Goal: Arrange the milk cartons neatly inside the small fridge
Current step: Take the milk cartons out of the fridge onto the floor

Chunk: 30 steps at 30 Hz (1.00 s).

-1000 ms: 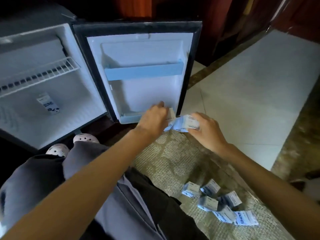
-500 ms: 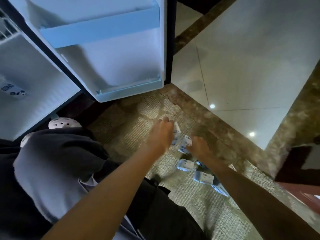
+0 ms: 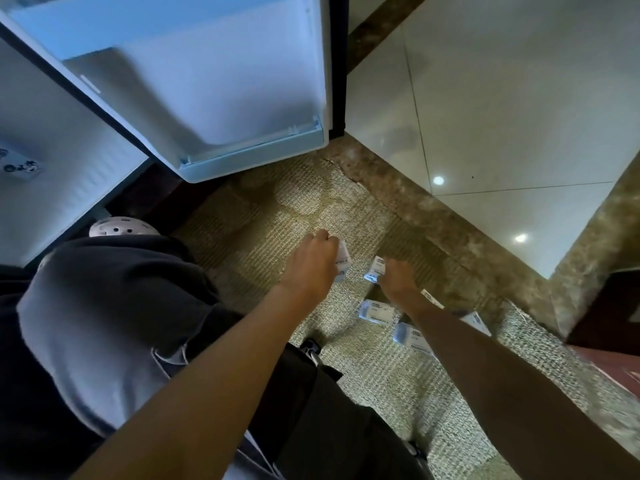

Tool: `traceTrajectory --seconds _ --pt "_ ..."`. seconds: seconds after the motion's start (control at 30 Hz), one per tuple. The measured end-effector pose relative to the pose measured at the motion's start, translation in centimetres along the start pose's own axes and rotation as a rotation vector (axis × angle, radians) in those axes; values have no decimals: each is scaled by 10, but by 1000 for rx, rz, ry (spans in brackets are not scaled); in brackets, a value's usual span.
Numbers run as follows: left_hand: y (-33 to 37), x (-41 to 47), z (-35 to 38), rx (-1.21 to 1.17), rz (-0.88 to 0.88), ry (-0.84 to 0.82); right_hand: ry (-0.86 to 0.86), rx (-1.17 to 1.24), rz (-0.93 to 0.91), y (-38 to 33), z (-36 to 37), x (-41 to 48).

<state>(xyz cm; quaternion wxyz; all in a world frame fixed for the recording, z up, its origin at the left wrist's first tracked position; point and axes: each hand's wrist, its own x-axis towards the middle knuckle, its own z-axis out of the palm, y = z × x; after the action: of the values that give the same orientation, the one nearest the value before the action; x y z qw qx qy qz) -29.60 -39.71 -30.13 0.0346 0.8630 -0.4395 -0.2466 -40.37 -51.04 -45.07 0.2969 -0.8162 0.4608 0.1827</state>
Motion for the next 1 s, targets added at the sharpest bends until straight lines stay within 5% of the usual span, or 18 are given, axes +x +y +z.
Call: traceTrajectory --seconds 0.23,0.43,0.77,1.0 --pt "-3 -6 -2 -14 -27 -22 -57 -143 -153 -3 -33 -20" --pt "-1 -10 -12 -80 -1 40 -154 119 -419 -46 -77 -67" --pt "-7 -14 -25 -116 69 -39 -171 168 -492 -73 -65 -67" --pt "-25 -3 -29 -131 -243 -144 -176 35 -408 -76 -23 -41"
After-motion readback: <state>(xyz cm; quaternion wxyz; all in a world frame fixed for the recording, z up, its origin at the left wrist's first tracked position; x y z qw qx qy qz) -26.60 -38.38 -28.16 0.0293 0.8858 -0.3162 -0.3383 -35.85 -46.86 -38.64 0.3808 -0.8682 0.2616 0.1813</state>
